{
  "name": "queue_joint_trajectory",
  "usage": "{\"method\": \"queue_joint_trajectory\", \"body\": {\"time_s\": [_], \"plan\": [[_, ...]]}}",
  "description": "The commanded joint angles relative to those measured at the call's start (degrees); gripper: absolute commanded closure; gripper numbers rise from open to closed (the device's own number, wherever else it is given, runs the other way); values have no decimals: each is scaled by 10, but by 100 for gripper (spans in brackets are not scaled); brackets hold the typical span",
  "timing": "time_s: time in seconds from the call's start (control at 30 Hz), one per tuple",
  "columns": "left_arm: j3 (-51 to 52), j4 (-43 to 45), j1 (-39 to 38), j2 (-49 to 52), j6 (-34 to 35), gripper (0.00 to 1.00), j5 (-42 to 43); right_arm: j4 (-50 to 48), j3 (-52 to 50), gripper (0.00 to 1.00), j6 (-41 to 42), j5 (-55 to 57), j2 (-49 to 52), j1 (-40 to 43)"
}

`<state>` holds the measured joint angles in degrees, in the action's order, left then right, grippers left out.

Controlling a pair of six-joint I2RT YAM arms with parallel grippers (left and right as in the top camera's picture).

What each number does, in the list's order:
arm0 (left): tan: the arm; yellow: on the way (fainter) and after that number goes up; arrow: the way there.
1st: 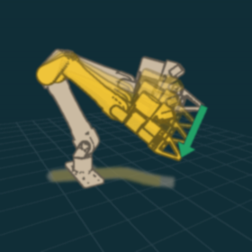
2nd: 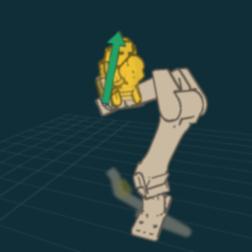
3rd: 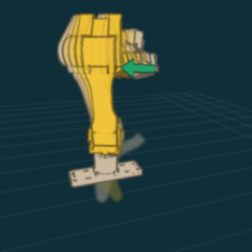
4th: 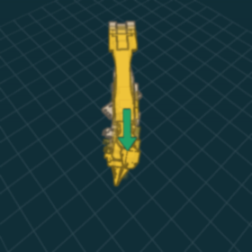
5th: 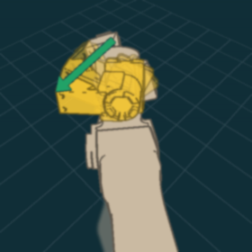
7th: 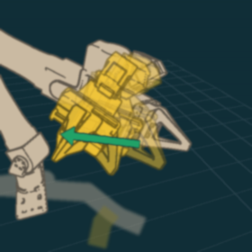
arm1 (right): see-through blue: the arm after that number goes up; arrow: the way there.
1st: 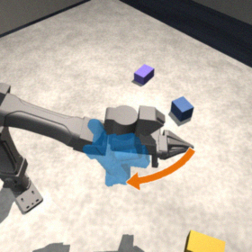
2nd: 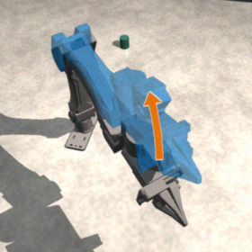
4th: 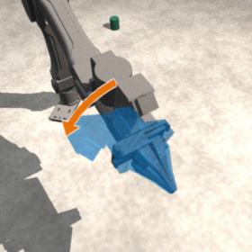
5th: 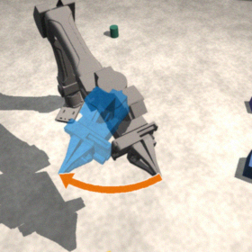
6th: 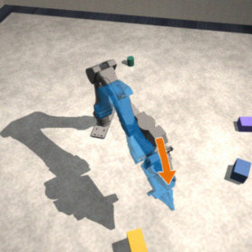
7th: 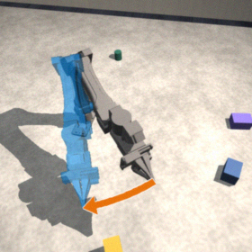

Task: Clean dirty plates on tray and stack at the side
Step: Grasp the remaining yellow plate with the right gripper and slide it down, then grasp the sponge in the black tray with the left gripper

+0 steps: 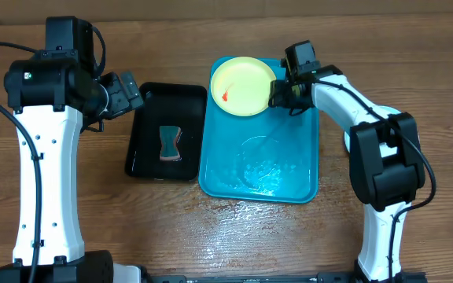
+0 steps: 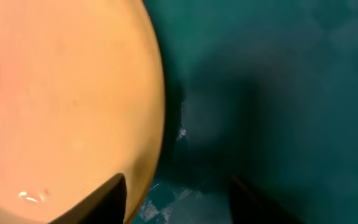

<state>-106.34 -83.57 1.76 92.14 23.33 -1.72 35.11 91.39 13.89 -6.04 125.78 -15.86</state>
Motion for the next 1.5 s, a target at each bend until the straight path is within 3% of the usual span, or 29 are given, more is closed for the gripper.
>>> {"method": "queue_joint_trajectory", "body": {"time_s": [0.0, 0.03, 0.07, 0.67, 0.93, 1.23, 1.37, 1.47], "plan": [[-7, -1, 2, -7, -15, 0, 2, 10, 8, 84, -4, 0, 4, -6], [-7, -1, 2, -7, -15, 0, 2, 15, 8, 94, -4, 0, 4, -6], [-7, 0, 2, -7, -15, 0, 2, 22, 9, 96, -4, 0, 3, -6], [-7, 0, 2, -7, -15, 0, 2, 281, -8, 96, 46, 0, -78, 0], [-7, 2, 2, -7, -10, 0, 3, 227, -135, 96, 172, -30, -78, -5], [-7, 16, 1, -7, 17, 0, 5, 192, -141, 88, 97, -18, -151, -5], [-7, -5, 1, -7, 24, 0, 98, 191, -141, 83, 58, 34, -239, -5], [-3, -2, -4, -4, 18, 0, 121, 191, -141, 79, 12, 39, -287, -5]]}}
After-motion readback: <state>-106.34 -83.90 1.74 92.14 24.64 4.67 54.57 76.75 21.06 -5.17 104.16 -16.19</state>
